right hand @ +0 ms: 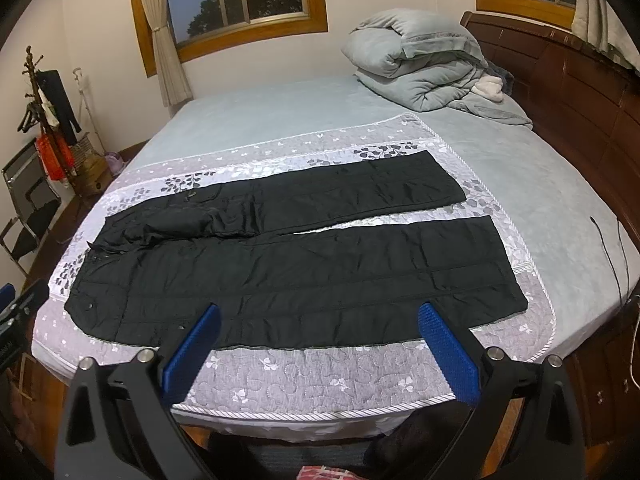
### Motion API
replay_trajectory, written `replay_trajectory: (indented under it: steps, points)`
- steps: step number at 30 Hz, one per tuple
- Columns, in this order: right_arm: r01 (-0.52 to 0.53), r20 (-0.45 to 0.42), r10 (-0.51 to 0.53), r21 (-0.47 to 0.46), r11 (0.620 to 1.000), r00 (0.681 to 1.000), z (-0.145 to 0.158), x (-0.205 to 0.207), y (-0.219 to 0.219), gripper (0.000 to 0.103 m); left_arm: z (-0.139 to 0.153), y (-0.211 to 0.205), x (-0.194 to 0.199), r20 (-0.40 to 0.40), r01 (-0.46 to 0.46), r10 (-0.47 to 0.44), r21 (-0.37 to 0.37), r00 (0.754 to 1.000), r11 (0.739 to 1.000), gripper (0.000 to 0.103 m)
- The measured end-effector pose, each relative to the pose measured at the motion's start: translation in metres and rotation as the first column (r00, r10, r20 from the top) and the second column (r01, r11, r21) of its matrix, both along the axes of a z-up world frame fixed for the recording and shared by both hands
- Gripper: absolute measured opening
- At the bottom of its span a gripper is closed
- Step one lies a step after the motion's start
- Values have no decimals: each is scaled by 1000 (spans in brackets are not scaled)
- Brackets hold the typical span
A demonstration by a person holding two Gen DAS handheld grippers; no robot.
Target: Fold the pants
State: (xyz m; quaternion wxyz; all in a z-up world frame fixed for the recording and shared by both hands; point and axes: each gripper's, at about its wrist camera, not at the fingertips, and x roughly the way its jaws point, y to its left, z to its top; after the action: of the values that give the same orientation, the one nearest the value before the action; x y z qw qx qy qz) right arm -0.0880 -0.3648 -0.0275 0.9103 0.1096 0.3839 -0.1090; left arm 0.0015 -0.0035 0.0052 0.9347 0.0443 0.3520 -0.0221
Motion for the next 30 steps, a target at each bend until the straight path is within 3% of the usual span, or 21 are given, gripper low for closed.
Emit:
replay_trajectory:
  steps: [30]
  points:
    - [-6, -14, 6, 4, 1000, 1000, -12, 0, -2, 100, -6, 3, 2, -11, -5, 5, 8, 1000, 1000, 101]
